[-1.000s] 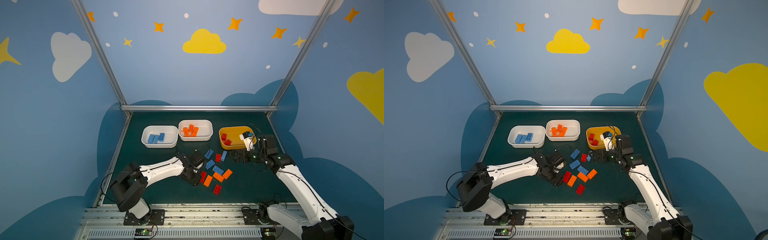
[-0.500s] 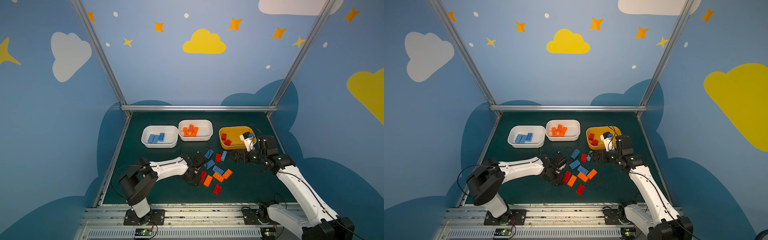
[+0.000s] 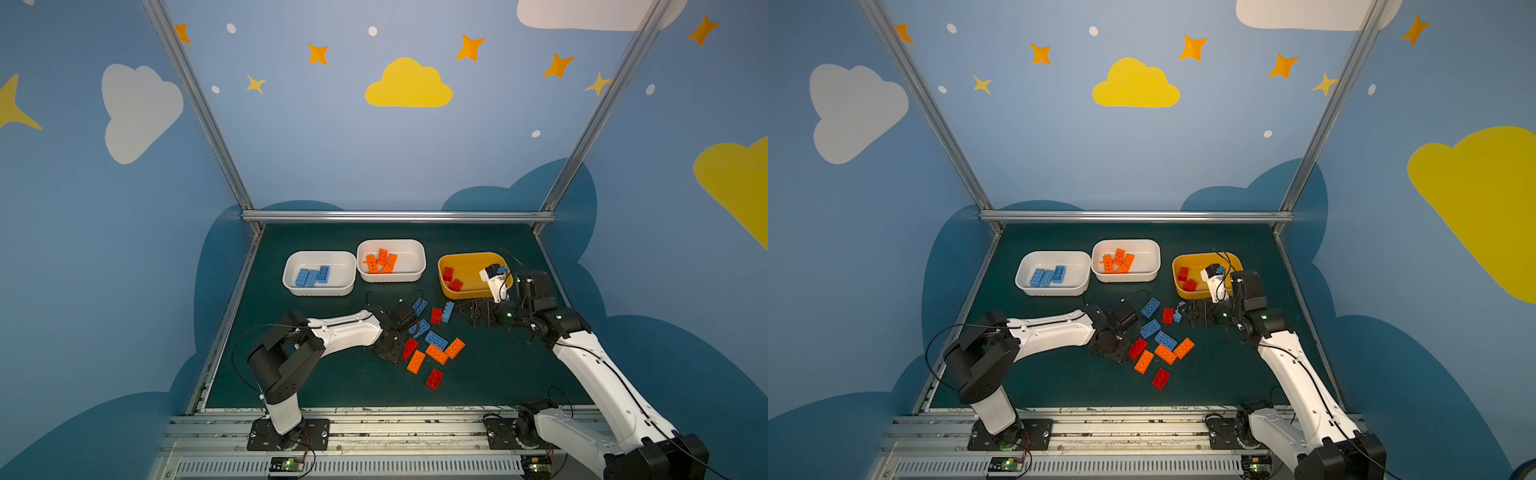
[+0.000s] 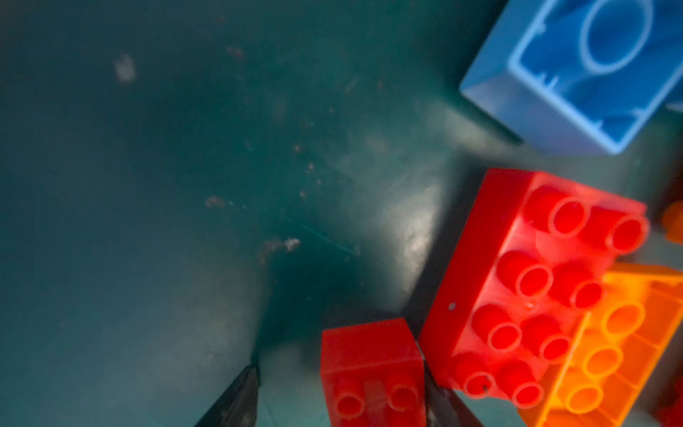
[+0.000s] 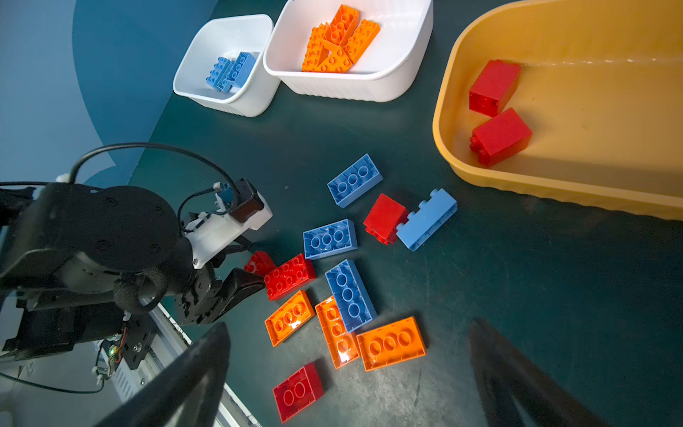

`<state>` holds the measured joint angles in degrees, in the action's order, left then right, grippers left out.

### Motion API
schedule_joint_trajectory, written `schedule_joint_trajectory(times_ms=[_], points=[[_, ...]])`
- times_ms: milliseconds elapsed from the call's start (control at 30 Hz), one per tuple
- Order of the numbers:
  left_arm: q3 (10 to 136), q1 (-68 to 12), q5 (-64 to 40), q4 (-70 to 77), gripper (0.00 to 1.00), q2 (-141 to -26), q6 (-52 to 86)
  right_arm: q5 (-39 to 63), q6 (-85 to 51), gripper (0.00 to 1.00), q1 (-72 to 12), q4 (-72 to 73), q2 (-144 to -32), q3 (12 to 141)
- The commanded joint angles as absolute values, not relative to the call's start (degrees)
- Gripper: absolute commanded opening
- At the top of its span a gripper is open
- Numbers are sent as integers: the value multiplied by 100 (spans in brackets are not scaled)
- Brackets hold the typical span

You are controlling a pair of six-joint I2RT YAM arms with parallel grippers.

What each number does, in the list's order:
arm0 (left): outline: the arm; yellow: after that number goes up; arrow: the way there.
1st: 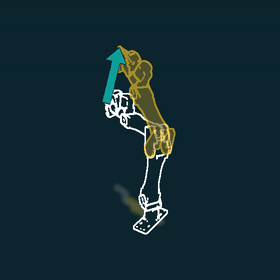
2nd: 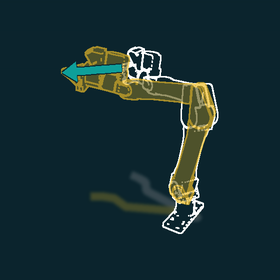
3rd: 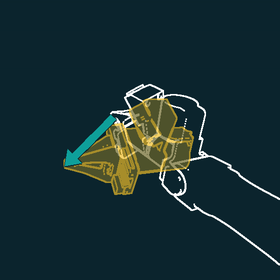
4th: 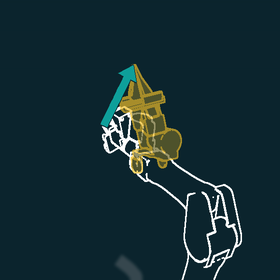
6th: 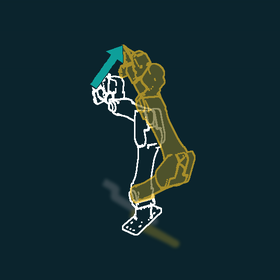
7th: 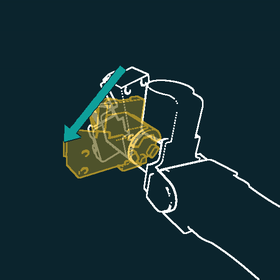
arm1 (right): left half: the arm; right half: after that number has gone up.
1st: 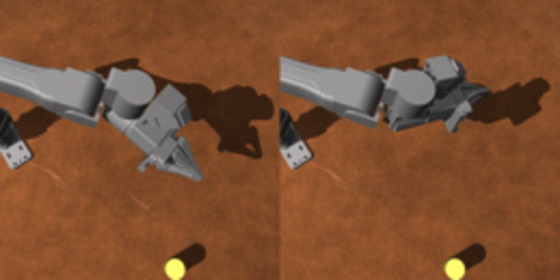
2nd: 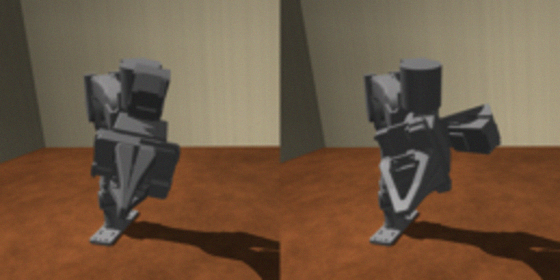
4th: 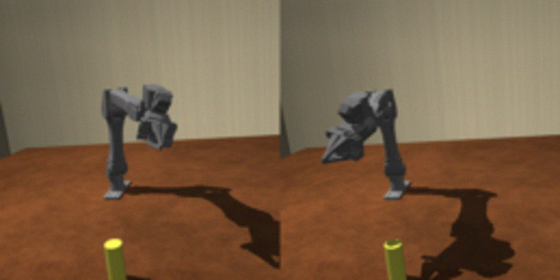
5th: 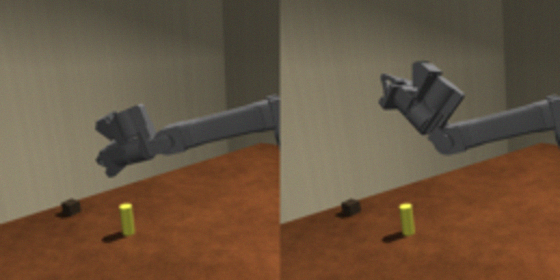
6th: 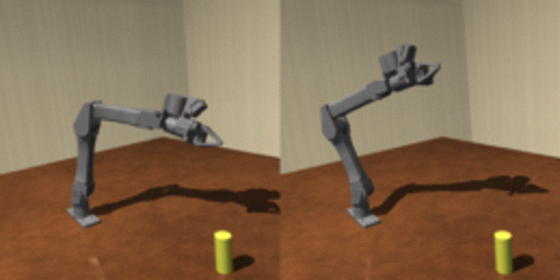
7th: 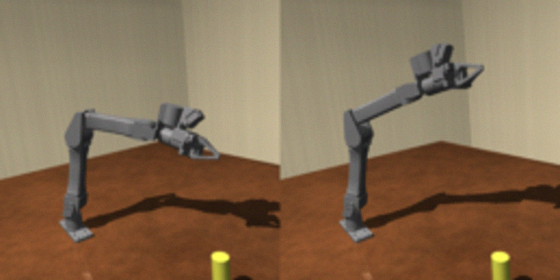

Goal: Sort the legos into containers by color
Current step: Pick up the lego from the middle-left of the table, then place the lego in the container.

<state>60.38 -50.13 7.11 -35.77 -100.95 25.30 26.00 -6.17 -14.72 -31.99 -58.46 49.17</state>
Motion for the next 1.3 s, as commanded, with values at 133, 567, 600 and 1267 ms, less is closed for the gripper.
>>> schedule_joint_trajectory(times_ms=[133, 567, 600, 1267], points=[[6145, -4948, 523, -3483, 62, -10318, 2579, 2606, -613, 98, -1485, -3232, -5761, 4845], [6160, -4934, 466, -3623, 34, -10312, 2422, 2617, -593, 98, -1485, -3234, -5748, 4816], [6176, -4918, 466, -3661, 34, -10295, 2397, 2617, -591, 98, -1481, -3238, -5757, 4816], [8694, -3939, -1084, -3908, 33, -10376, 979, 2392, -611, 98, -1441, -3247, -5768, 4975]])
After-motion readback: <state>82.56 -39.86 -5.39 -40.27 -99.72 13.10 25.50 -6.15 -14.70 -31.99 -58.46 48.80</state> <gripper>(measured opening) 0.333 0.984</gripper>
